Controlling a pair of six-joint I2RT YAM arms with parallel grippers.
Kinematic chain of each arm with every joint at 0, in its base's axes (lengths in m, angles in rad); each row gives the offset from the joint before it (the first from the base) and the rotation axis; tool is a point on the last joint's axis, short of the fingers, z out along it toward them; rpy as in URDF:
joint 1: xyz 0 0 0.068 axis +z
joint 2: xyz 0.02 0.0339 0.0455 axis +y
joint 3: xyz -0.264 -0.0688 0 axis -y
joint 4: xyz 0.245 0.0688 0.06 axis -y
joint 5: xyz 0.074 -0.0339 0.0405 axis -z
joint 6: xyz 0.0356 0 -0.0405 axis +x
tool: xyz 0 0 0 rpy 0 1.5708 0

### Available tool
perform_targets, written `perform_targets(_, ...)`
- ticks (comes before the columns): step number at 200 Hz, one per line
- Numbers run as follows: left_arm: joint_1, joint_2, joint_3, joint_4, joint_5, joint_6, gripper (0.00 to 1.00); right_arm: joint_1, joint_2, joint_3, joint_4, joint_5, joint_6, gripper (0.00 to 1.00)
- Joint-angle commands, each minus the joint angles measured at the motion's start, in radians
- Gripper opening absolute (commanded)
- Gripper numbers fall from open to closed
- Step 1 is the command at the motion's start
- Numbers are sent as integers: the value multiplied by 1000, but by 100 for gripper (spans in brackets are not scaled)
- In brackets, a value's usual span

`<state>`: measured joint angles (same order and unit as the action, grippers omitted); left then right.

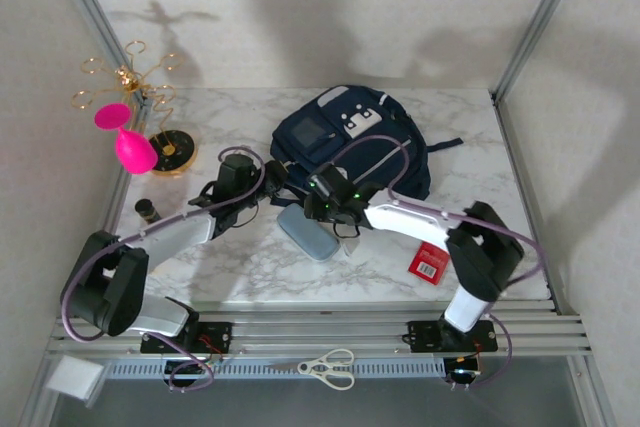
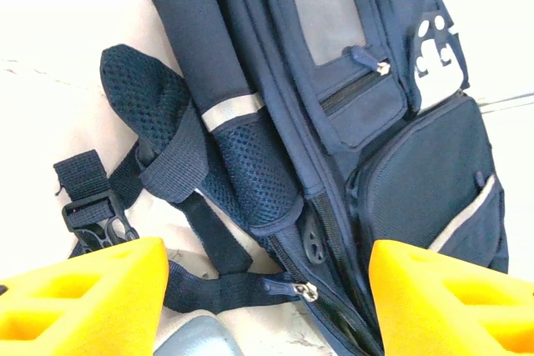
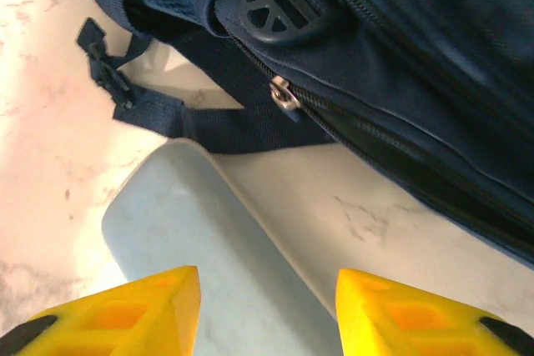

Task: Pack the student bag
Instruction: Rotate the student bag at the top-center of the table, then zip the student bag at the top-center of the table.

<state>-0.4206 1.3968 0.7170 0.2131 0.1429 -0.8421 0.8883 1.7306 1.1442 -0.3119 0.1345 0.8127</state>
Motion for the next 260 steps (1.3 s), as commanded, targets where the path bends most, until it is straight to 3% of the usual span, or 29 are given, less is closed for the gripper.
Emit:
perform_targets(1, 15, -42, -24, 8, 17, 8, 65, -6, 81, 25, 55, 55, 53, 44)
perform_targets(49, 22, -36, -21, 19, 63, 11, 65, -167, 93, -15, 119, 80, -66, 44)
perform_targets(89, 20, -11, -29, 64, 89, -6, 65, -239, 21, -24, 80, 107, -193, 51)
perform_targets(120, 20, 11, -27, 98, 105, -18, 64, -199, 25, 7, -8, 136, -87, 56)
perform_targets(134, 20, 13, -27, 104, 105, -18, 64, -118, 48, 43, -79, 190, 14, 56)
perform_targets(161, 20, 10, -28, 106, 104, -16, 64, -62, 116, 116, -168, 269, 186, 50)
perform_targets(216, 23, -9, -33, 99, 116, 2, 65, -28, 279, 300, -299, 431, 241, 38)
perform_targets(260, 23, -10, -50, 108, 118, -6, 65, -48, 335, 334, -332, 456, 257, 41)
